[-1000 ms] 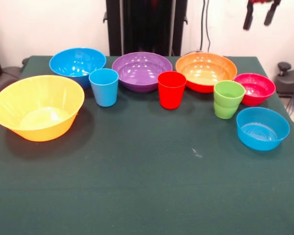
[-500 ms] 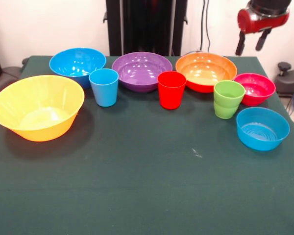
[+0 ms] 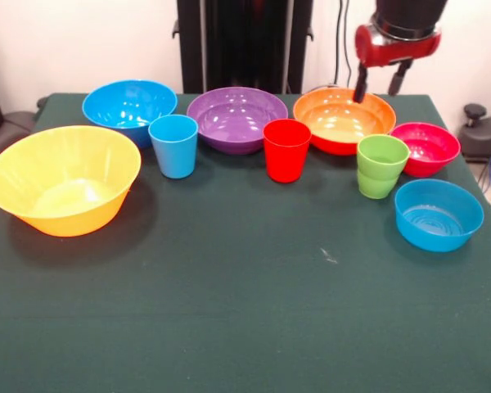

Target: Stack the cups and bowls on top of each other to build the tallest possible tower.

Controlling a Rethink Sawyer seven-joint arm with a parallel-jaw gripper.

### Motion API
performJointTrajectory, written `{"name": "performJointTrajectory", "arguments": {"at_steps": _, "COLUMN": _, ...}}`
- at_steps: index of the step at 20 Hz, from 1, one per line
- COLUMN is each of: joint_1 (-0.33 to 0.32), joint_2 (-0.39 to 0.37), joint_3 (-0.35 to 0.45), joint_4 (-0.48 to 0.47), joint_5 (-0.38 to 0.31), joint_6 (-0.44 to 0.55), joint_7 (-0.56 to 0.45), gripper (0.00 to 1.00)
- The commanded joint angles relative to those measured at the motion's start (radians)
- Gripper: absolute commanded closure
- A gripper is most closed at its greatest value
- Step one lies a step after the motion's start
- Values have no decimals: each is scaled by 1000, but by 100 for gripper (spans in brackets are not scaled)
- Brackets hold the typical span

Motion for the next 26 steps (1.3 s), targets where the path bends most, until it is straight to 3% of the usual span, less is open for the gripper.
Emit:
{"name": "performJointTrajectory", "arguments": {"at_steps": 1, "joint_1": -56, "joint_2": -24, "joint_3": 94, "joint_4": 16, "joint_5": -106, "joint_6": -34, "joint_7": -88, "gripper": 0}}
{"name": "performJointTrajectory", "arguments": {"at_steps": 12, "joint_1": -88, "joint_2": -48, "joint_3": 133, "joint_4": 31, "joint_5": -131, "joint_6": -6, "joint_7": -102, "gripper": 0}}
{"name": "performJointTrajectory", "arguments": {"at_steps": 19, "joint_1": -165, "joint_2": -94, "joint_3": 186, "joint_4": 23, "joint_5": -127, "joint_6": 71, "joint_7": -177, "gripper": 0}}
{"name": "performJointTrajectory", "arguments": {"at_steps": 26, "joint_1": -251, "joint_2": -64, "joint_3": 242, "joint_4": -47, "joint_5": -161, "joint_6": 126, "joint_7": -241, "gripper": 0}}
